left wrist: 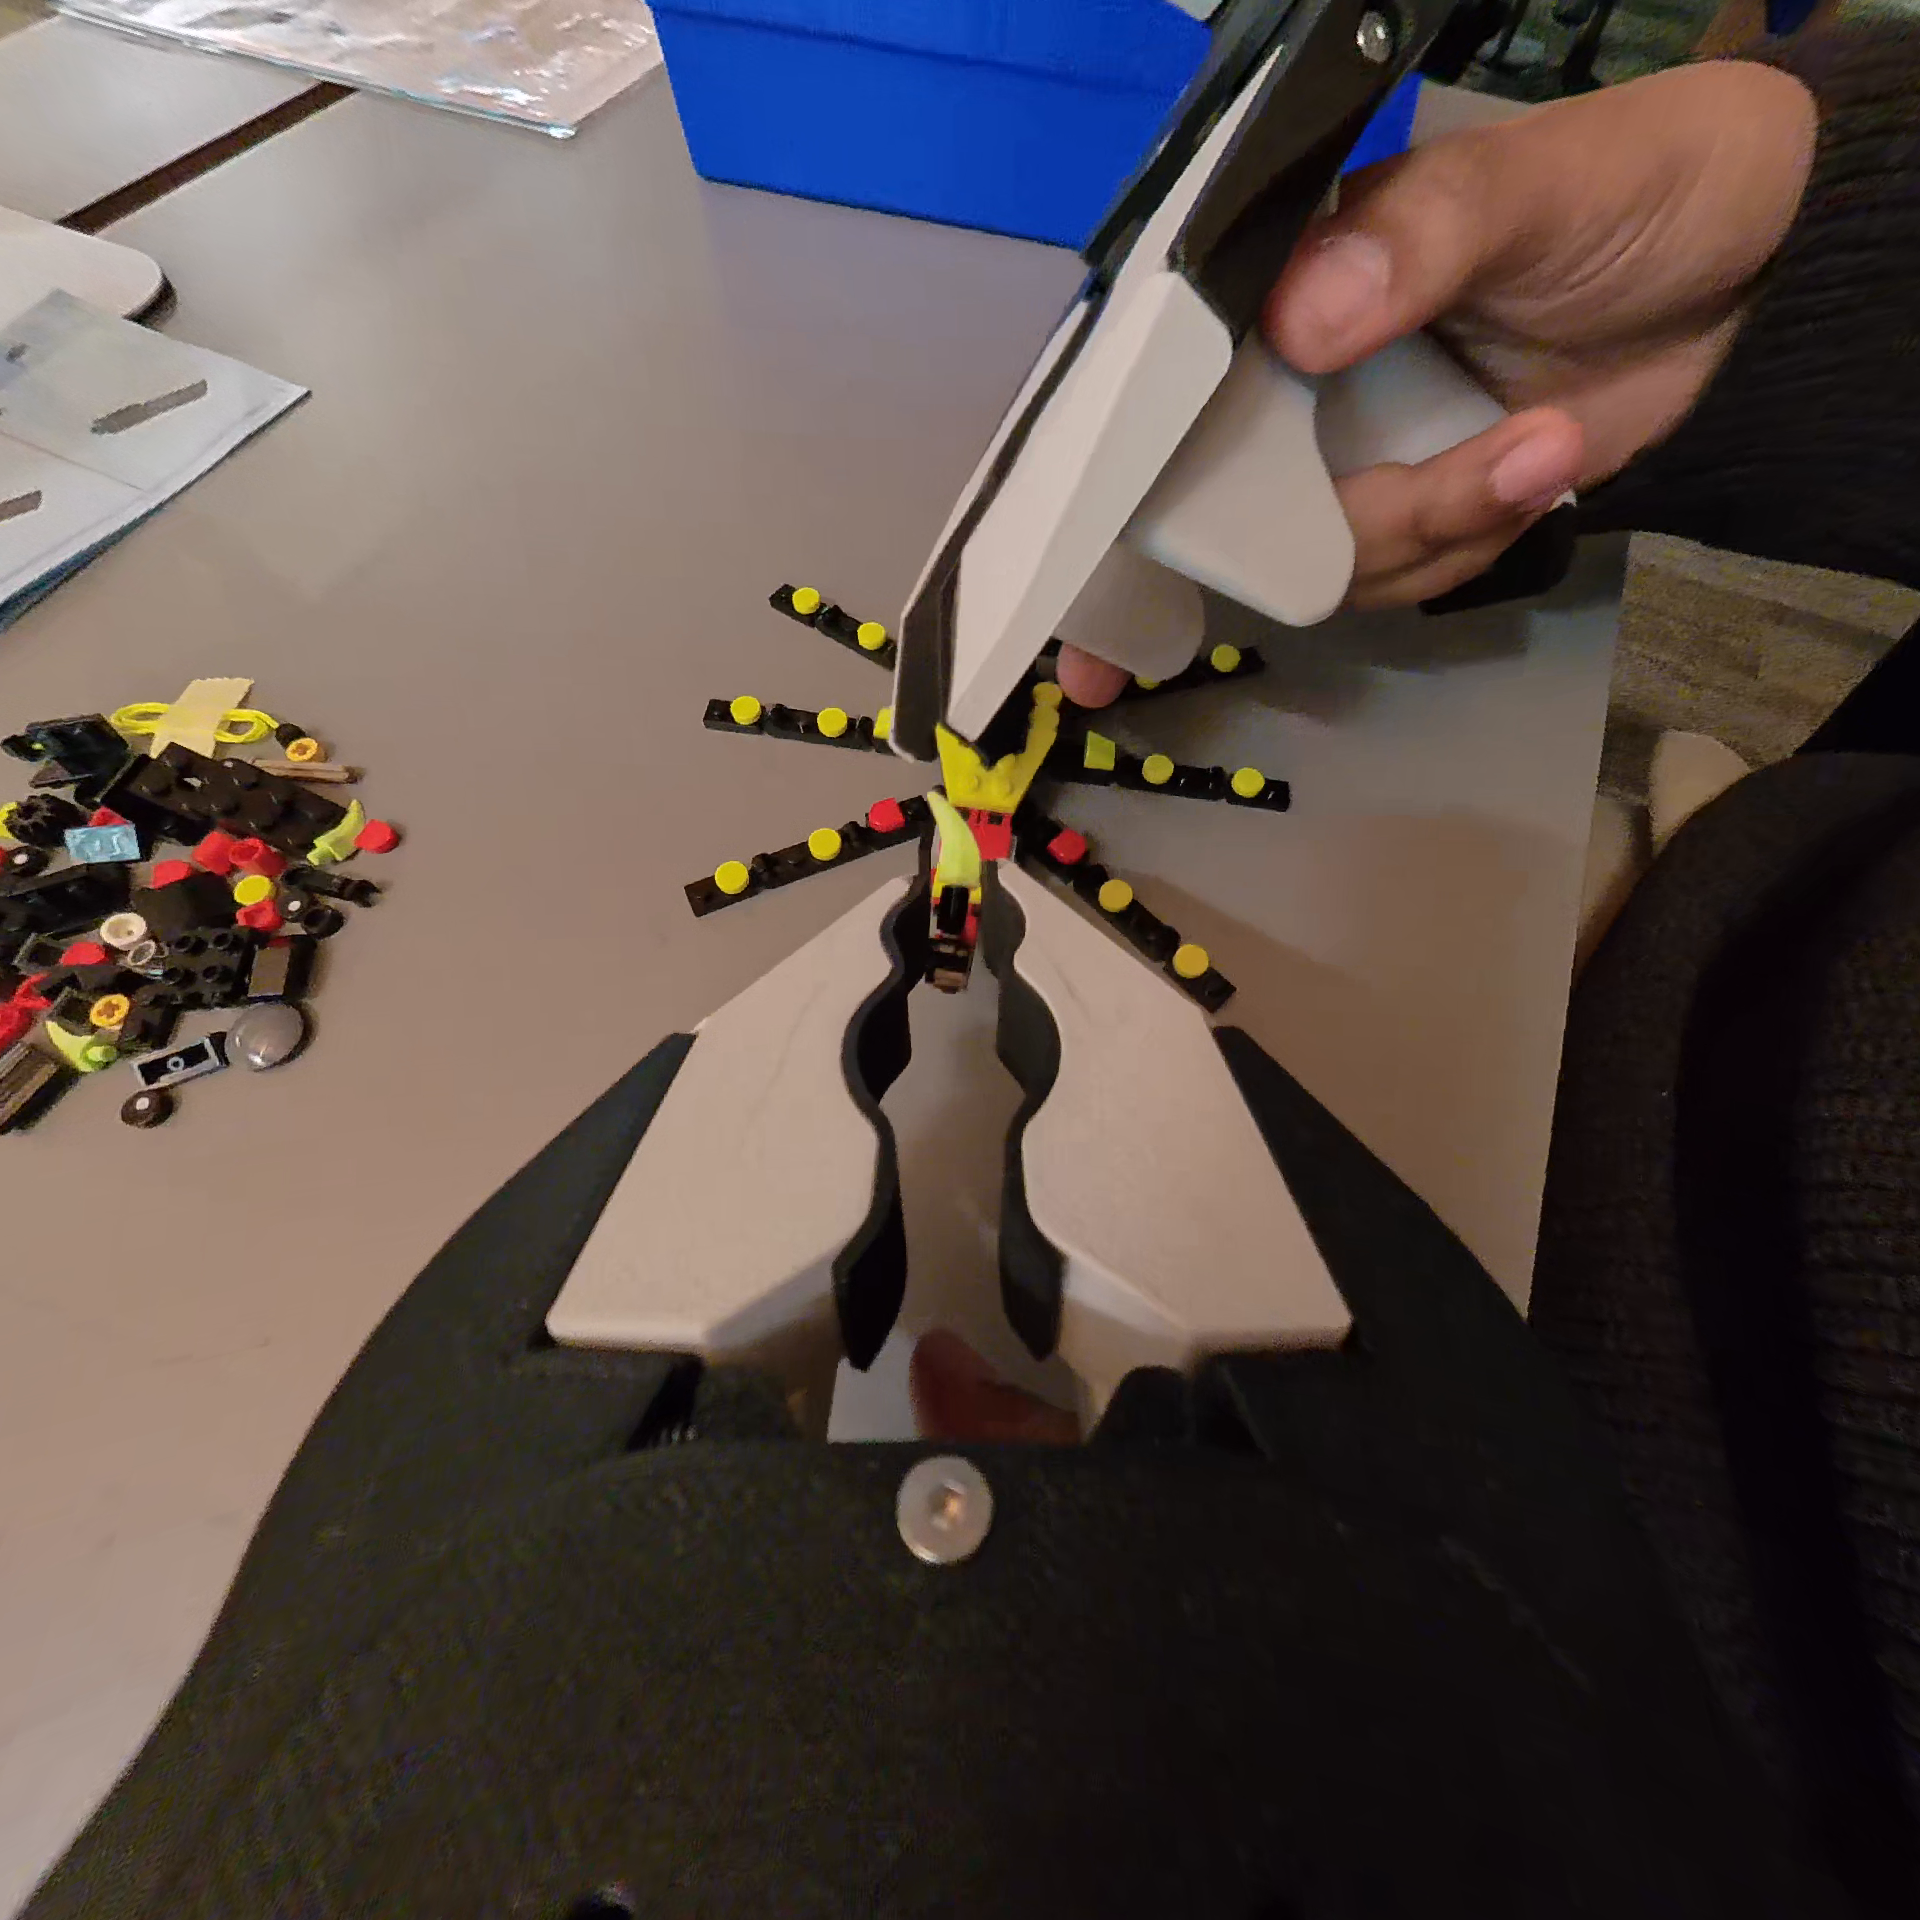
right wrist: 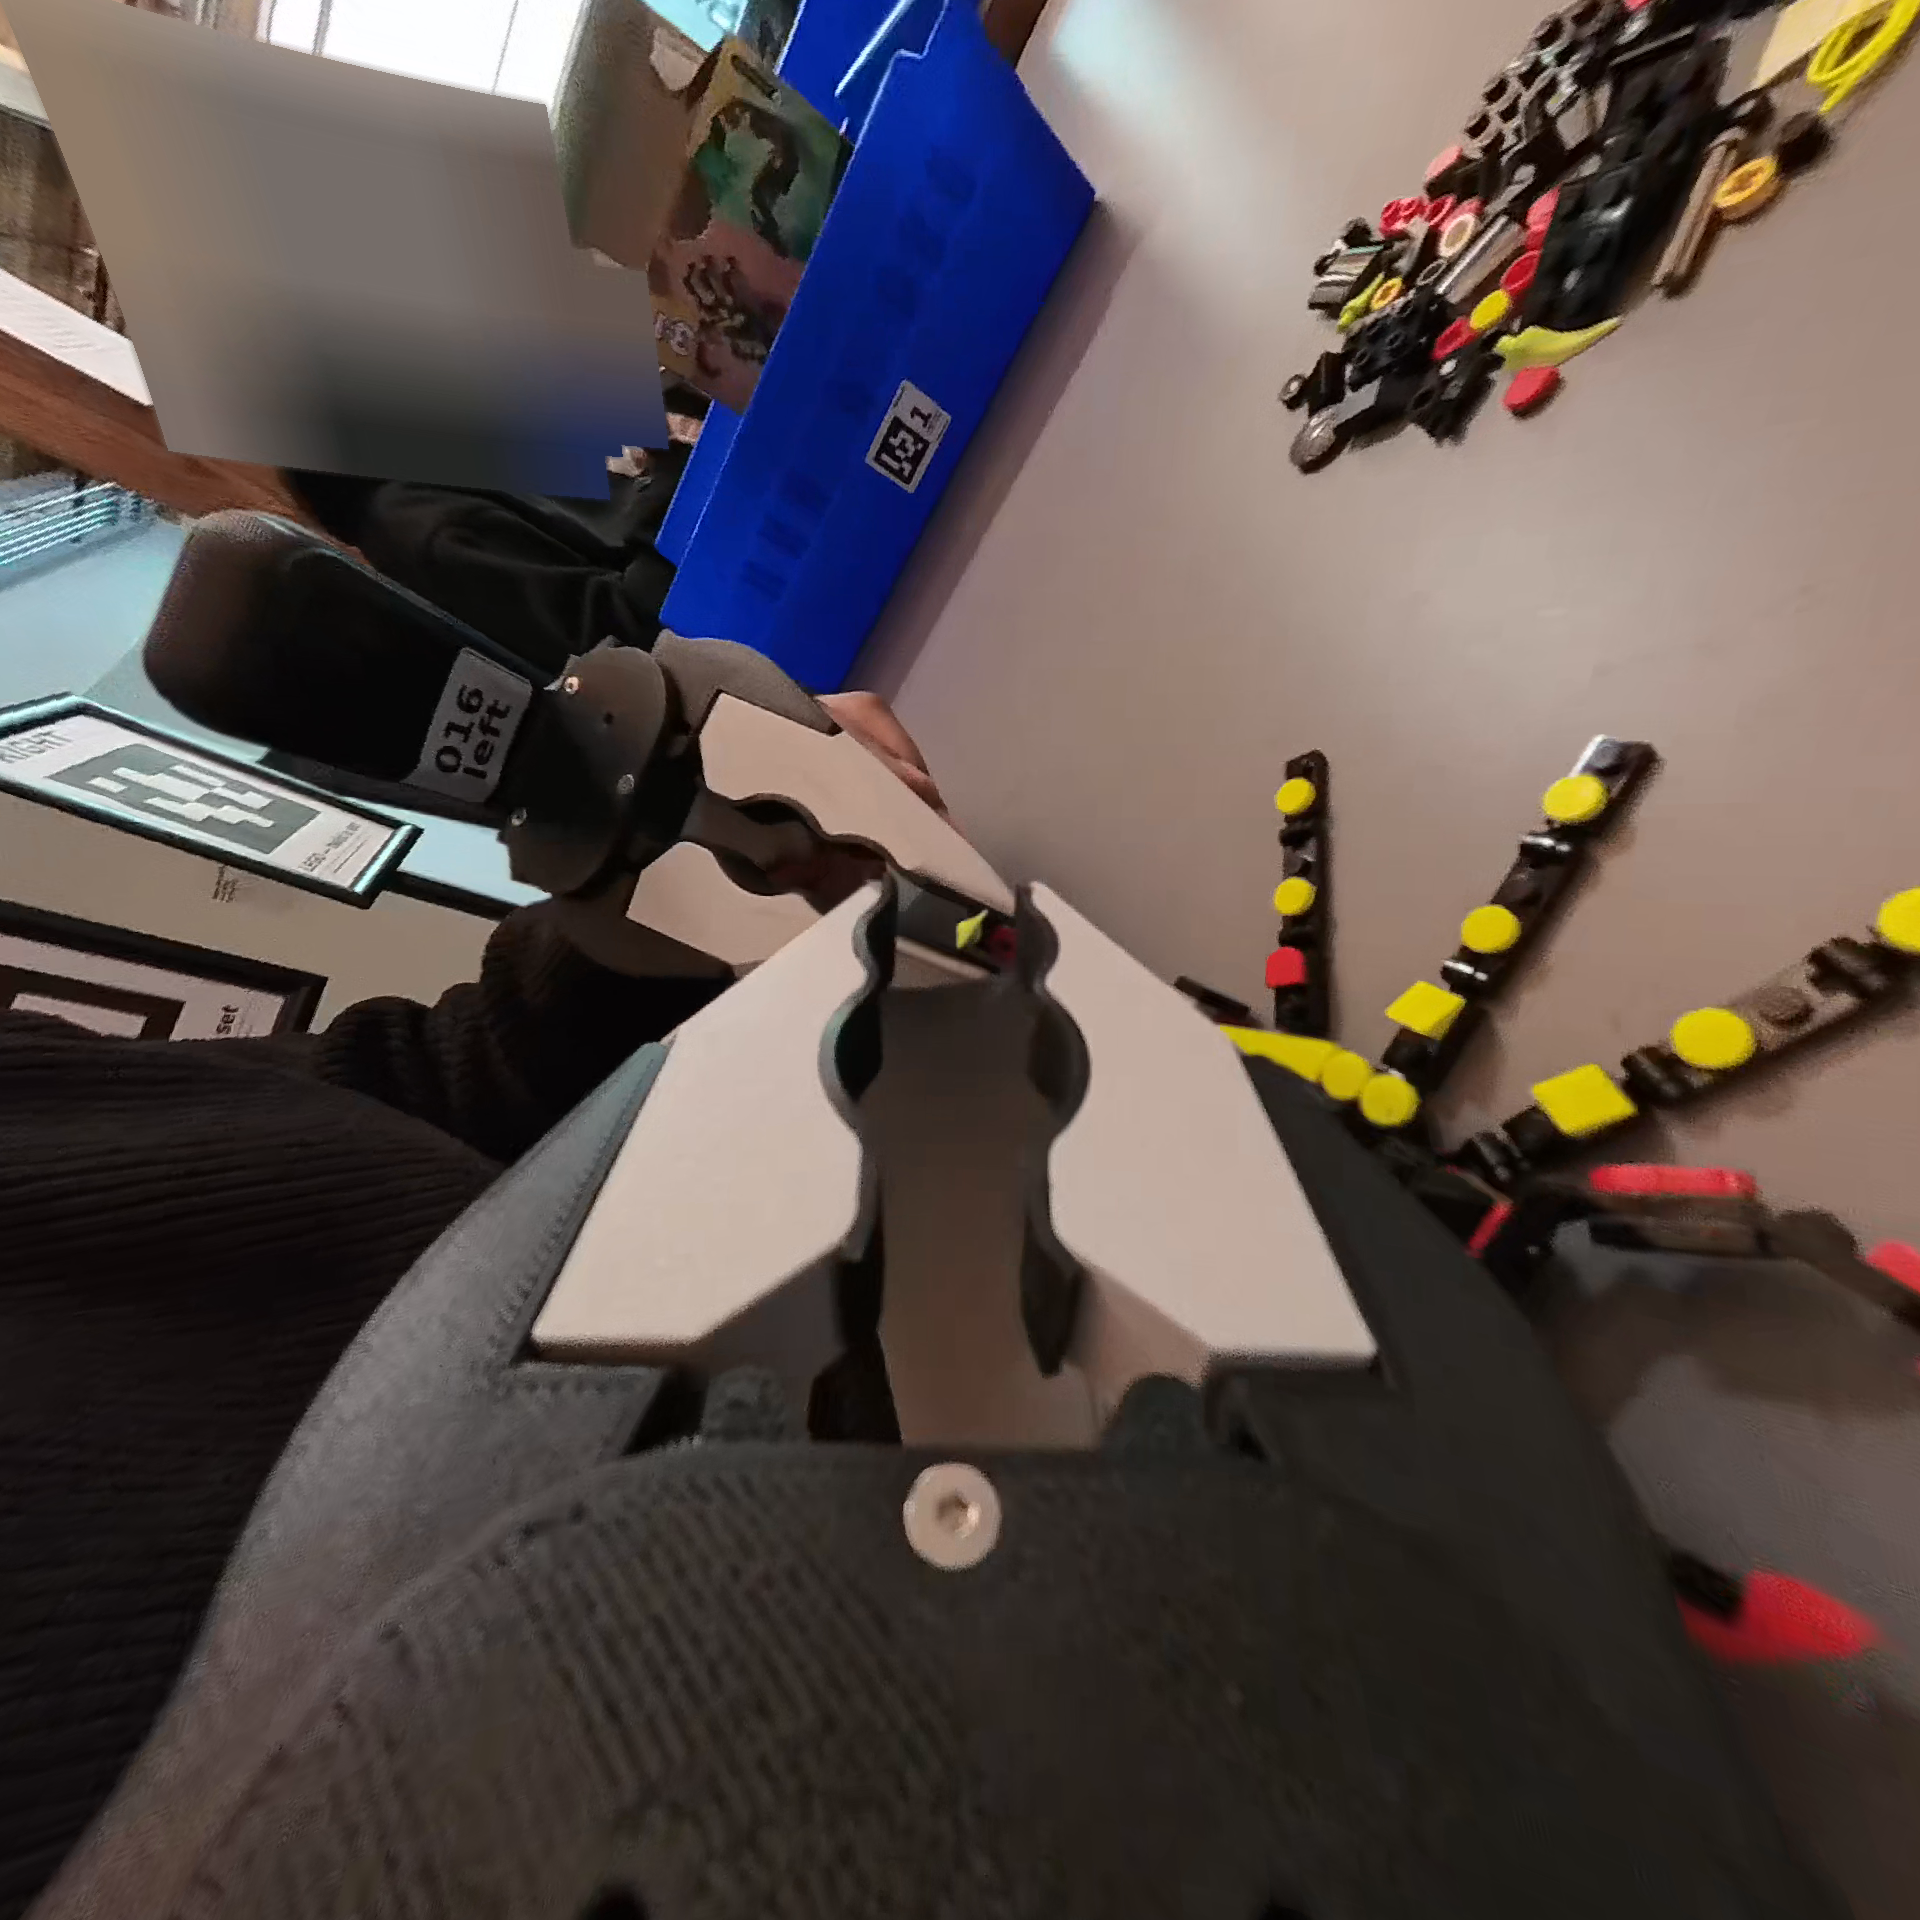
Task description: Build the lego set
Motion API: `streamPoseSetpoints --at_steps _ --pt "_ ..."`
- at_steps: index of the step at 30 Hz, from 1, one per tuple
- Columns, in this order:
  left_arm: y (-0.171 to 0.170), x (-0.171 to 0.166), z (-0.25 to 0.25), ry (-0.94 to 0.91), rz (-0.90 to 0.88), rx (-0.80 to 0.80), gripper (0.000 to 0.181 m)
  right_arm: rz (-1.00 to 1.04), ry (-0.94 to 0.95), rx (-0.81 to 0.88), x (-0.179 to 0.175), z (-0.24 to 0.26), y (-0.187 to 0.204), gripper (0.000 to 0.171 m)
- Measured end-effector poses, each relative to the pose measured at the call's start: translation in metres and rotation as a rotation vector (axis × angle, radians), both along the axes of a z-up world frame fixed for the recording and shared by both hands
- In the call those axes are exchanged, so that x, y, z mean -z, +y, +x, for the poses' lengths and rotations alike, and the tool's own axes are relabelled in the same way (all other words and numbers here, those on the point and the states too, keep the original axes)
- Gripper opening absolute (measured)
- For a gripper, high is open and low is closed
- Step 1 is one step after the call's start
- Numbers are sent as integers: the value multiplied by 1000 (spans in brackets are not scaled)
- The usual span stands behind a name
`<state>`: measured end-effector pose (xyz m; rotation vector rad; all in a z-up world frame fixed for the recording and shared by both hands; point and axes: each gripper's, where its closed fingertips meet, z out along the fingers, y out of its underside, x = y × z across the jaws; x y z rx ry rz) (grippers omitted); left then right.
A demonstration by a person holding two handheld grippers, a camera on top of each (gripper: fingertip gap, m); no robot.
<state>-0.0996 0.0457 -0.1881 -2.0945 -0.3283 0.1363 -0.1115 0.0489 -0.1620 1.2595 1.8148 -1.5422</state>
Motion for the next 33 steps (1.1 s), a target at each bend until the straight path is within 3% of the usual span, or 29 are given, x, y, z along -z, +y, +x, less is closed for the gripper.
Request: streamPoseSetpoints --at_steps 5,15,21,24,28,33 --pt "3 0 5 -1 5 19 13 56 -24 8 12 15 -2 25" --pt "-2 7 5 -51 -31 15 36 -22 -49 28 7 11 -5 25" --pt "-1 9 8 -61 -36 32 19 -10 -58 30 13 11 -10 25" --pt "-1 6 7 -53 -28 27 8 7 -55 35 18 10 -12 12" --pt "-1 5 7 -58 -21 29 8 -33 -70 28 15 10 -14 2" --pt "4 7 19 -68 -20 85 35 -36 -67 21 14 9 -14 1"
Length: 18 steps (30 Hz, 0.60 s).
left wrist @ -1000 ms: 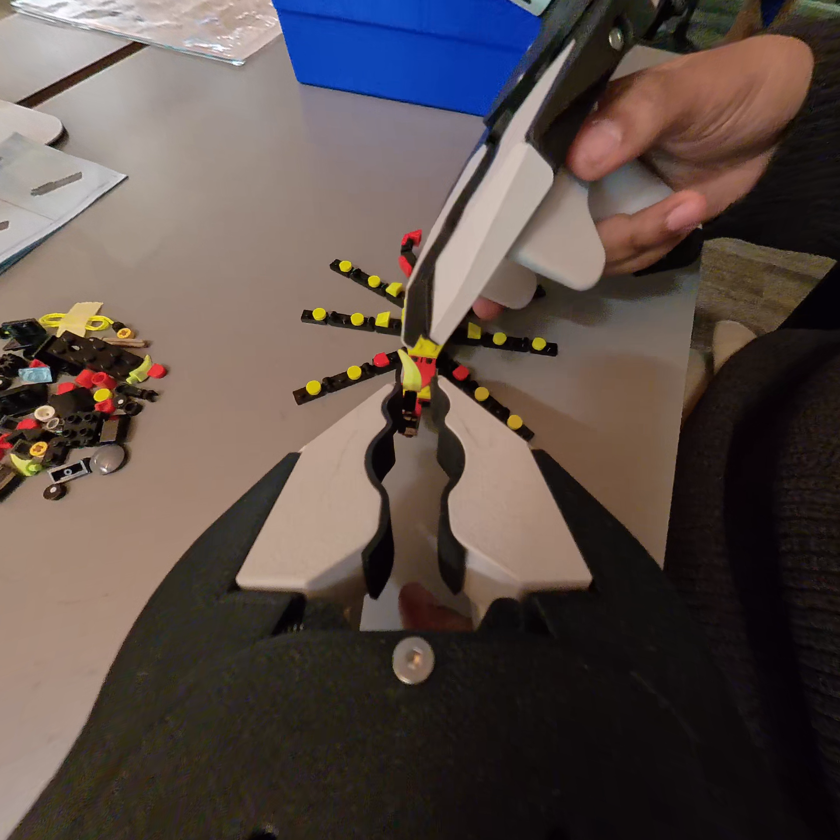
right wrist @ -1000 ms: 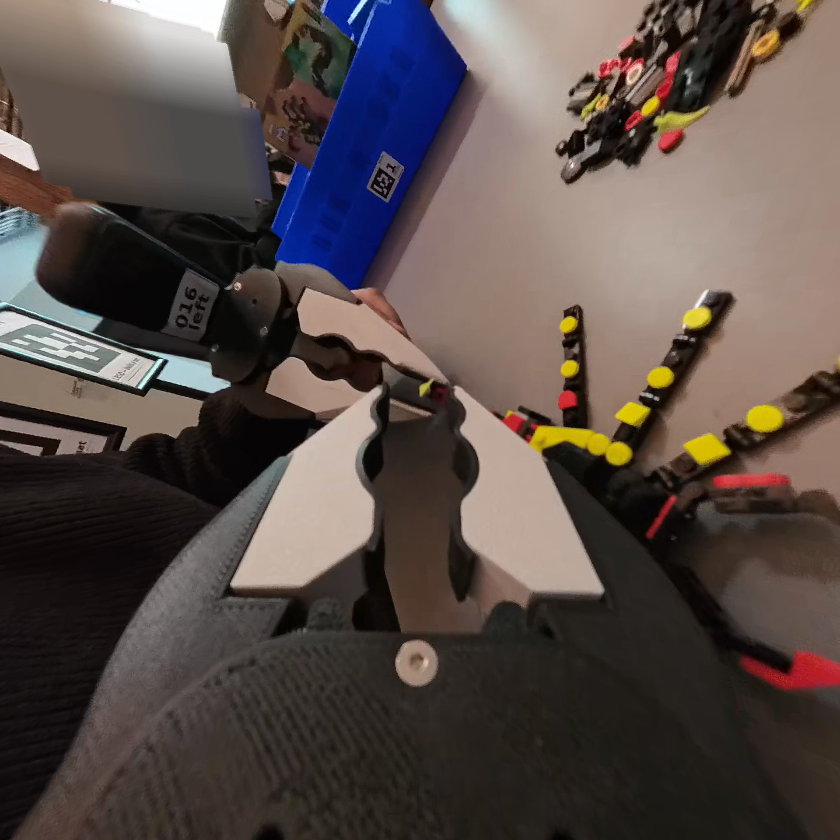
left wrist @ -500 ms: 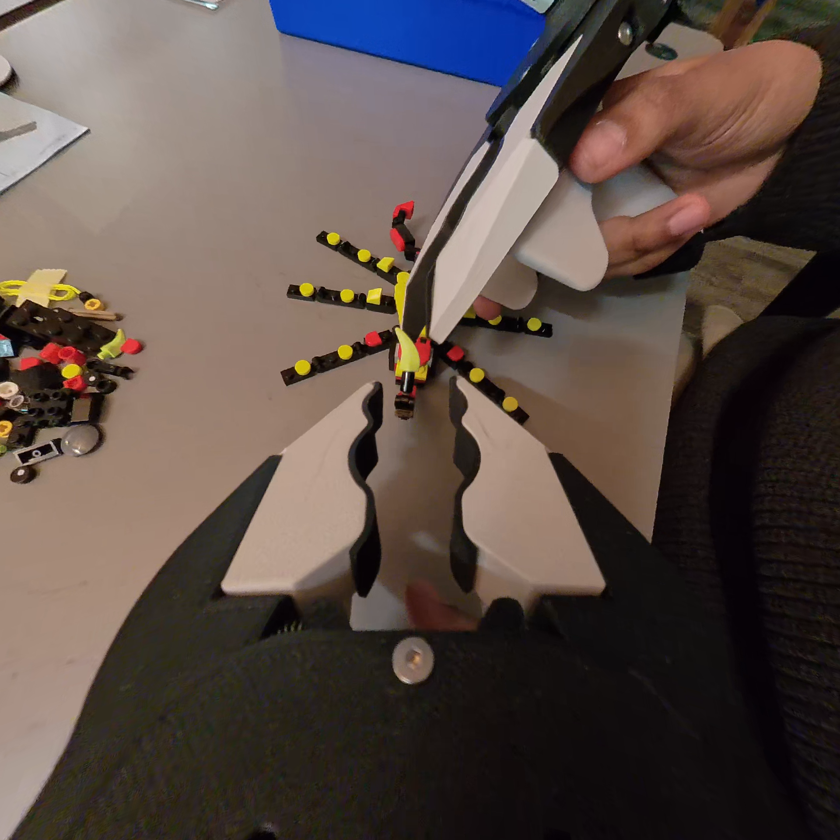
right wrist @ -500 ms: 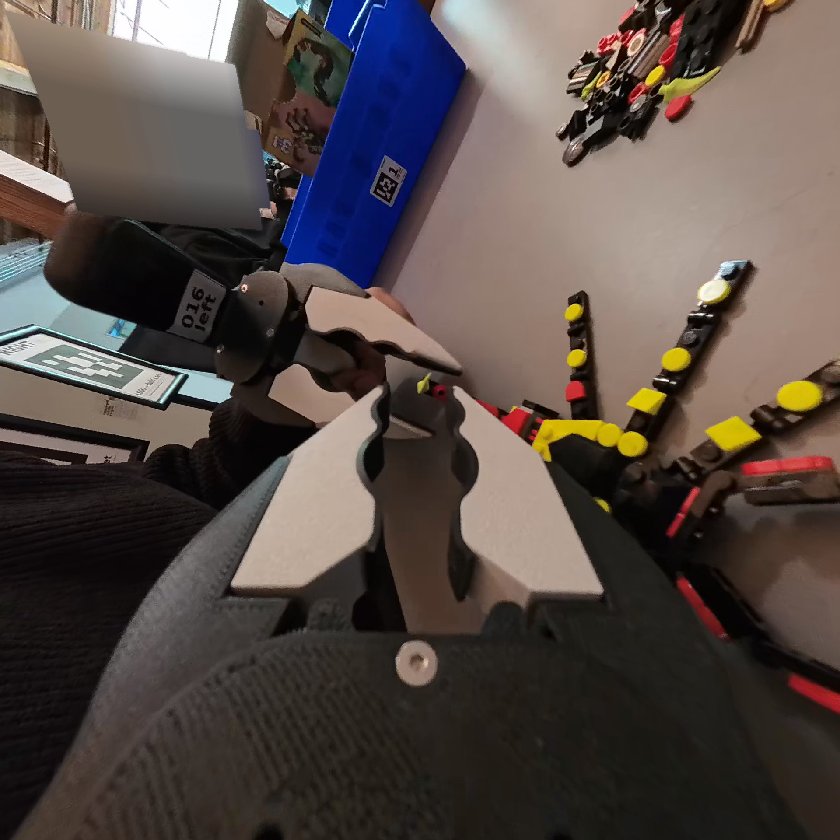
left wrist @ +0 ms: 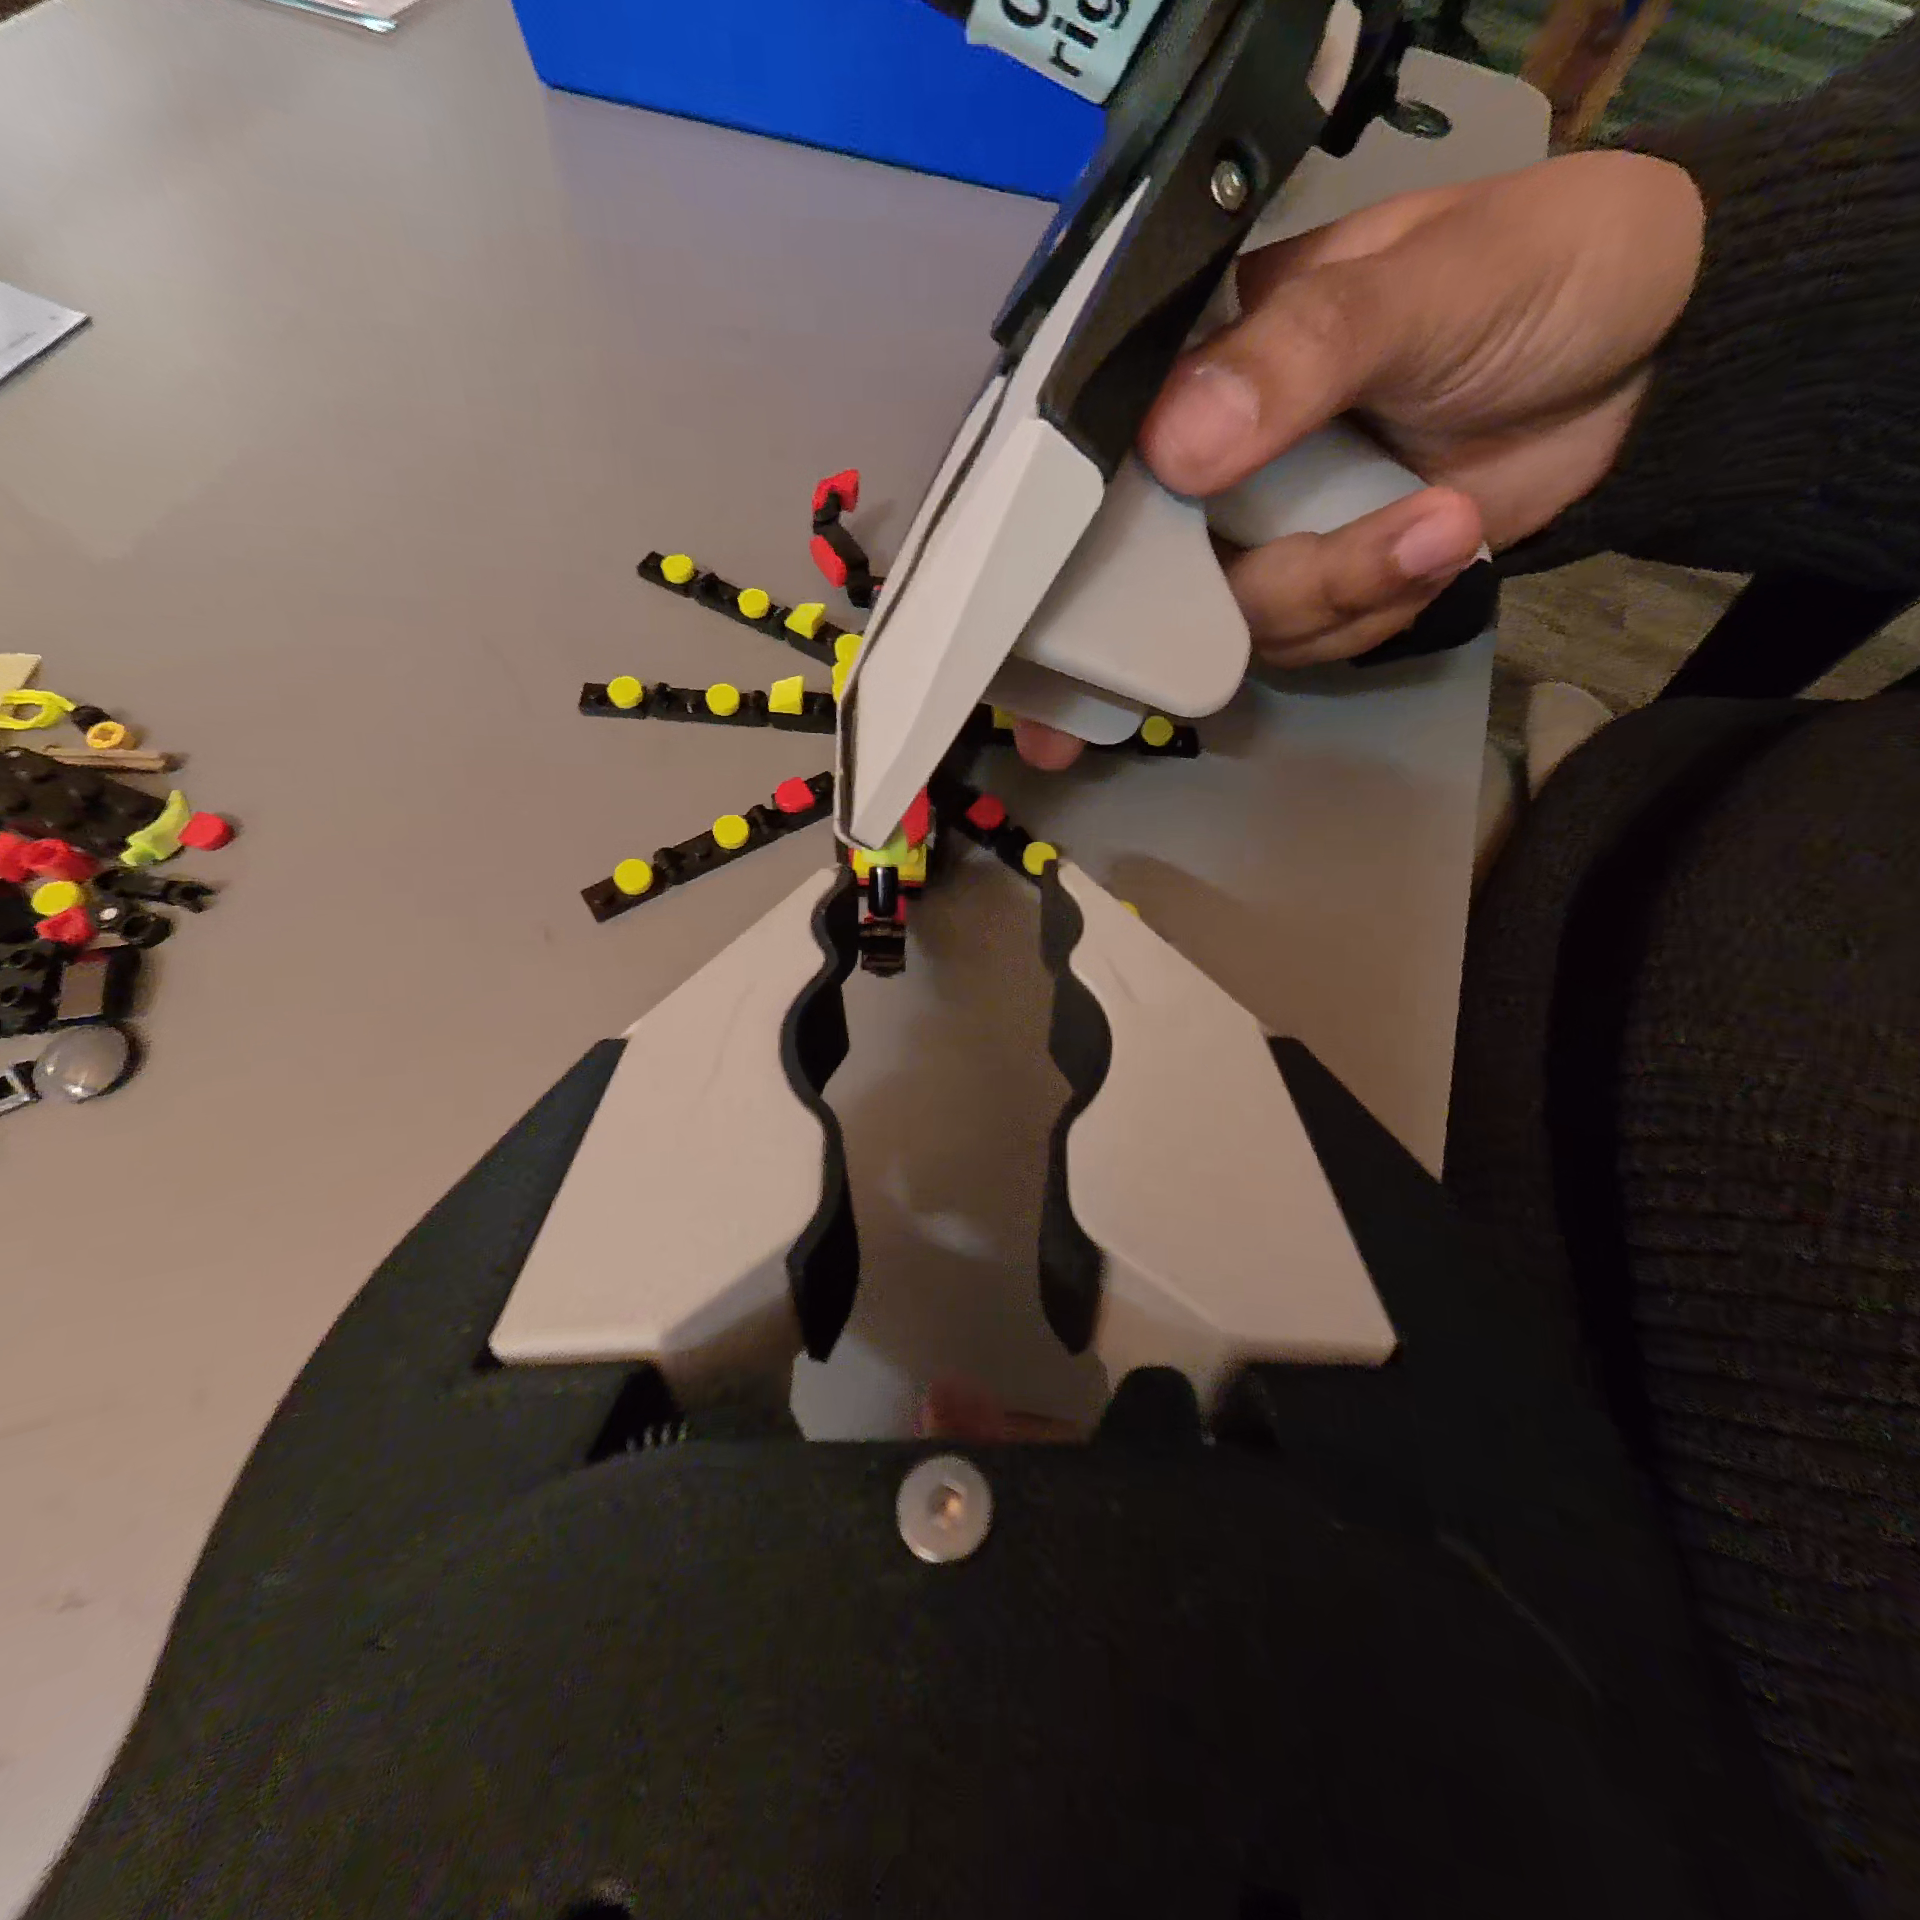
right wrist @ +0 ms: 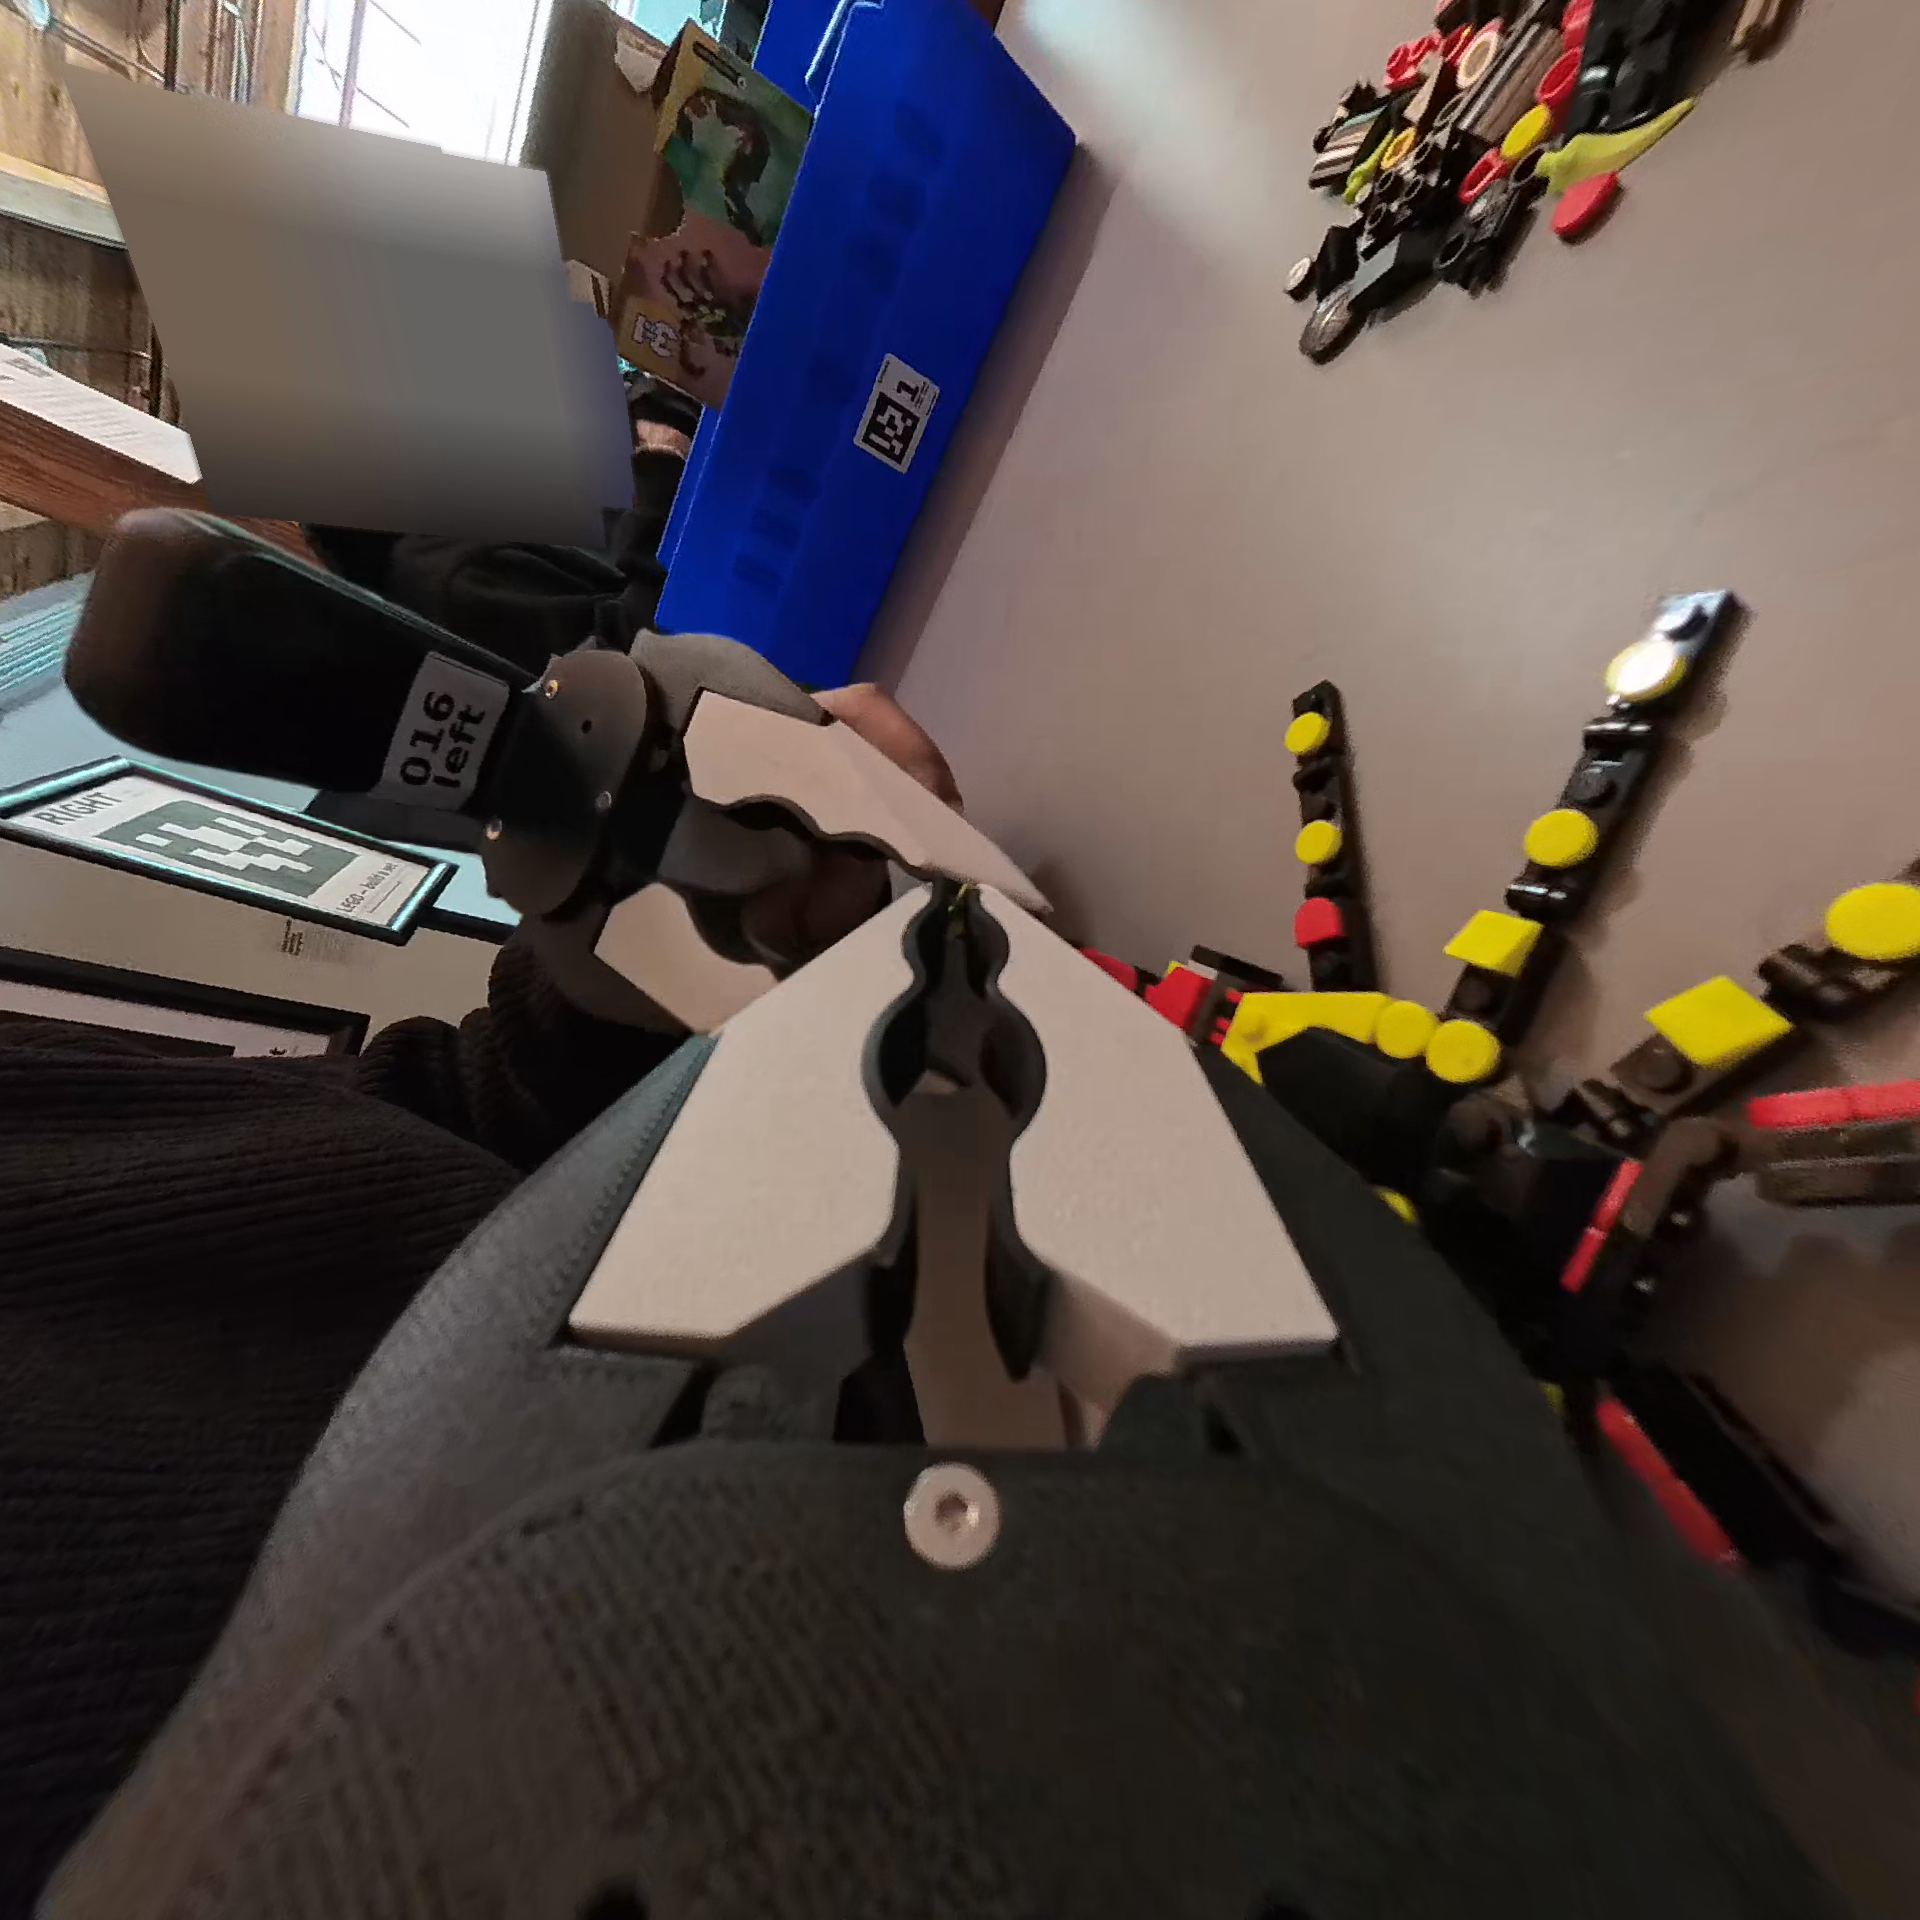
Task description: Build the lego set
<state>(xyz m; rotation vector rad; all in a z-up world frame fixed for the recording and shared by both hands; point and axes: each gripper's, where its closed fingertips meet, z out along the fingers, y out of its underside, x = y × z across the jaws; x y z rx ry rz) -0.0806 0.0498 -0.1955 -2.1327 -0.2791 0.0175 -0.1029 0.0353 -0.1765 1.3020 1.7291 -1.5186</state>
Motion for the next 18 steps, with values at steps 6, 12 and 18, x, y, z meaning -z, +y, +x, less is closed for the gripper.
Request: streamPoseSetpoints --at_steps 6,12,18 --pt "-3 -5 -9 -36 31 -51 34 8 15 -36 -2 2 4 2" --pt "-1 -16 -6 -94 106 -40 26 -4 21 -45 -5 2 8 2" --pt "0 -12 -6 -73 81 -40 19 -11 11 -64 -5 6 4 1"
